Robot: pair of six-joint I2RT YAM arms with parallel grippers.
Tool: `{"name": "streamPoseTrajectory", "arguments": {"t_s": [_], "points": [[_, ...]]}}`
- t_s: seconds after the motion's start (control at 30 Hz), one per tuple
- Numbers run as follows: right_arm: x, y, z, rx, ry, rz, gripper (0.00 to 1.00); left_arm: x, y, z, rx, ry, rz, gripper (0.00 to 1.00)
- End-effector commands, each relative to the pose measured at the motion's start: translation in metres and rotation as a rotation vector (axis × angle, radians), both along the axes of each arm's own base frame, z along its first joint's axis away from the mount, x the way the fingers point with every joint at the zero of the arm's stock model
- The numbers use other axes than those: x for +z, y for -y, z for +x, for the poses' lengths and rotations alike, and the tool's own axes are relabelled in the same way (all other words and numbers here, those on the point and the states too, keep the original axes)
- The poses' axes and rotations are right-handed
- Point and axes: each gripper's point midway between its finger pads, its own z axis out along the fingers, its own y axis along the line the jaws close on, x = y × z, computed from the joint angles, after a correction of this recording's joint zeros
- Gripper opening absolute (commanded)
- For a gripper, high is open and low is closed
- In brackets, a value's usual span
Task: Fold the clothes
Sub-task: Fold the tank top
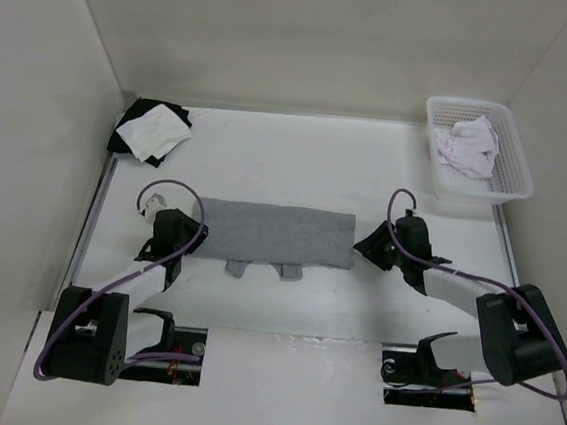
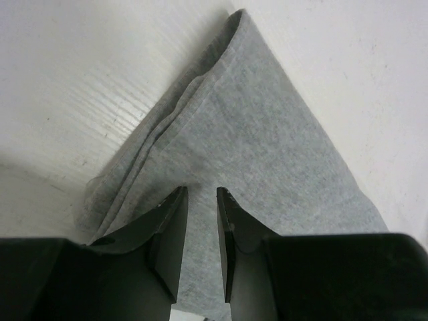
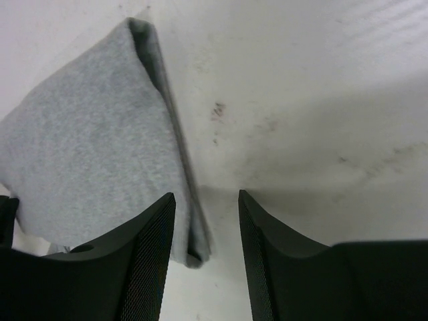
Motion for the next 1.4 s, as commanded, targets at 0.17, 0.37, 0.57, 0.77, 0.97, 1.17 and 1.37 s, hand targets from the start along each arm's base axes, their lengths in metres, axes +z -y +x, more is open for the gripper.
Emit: {"name": "streamPoseTrajectory", "arguments": {"t_s": [0.17,0.37,0.57,0.77,0.97,1.17,1.37], "points": [[-0.004,-0.037,0.019,0.066,0.013,0.175,0.40,0.061,0.019,0.030,-0.071,0.202,0.021,0.24],[-0.009,-0.049,0.025,0.043,0.012,0.263,0.17,0.072,0.041,0.032,-0.134,0.237,0.002,0.24],[0.036,-0.025,0.027,-0.019,0.176,0.263,0.01,0.075,0.078,0.030,-0.227,0.257,-0.002,0.24],[0.080,0.026,0.005,-0.099,0.261,0.117,0.01,0.073,0.141,0.023,-0.362,0.255,-0.053,0.24],[0.148,0.028,0.006,-0.066,0.368,0.015,0.01,0.085,0.177,0.019,-0.431,0.279,-0.102,0.24],[0.181,-0.049,0.022,0.104,0.361,-0.064,0.02,0.102,0.161,0.015,-0.401,0.322,-0.121,0.24],[0.173,-0.150,0.029,0.268,0.297,-0.136,0.03,0.103,0.126,0.007,-0.348,0.332,-0.129,0.25]]}}
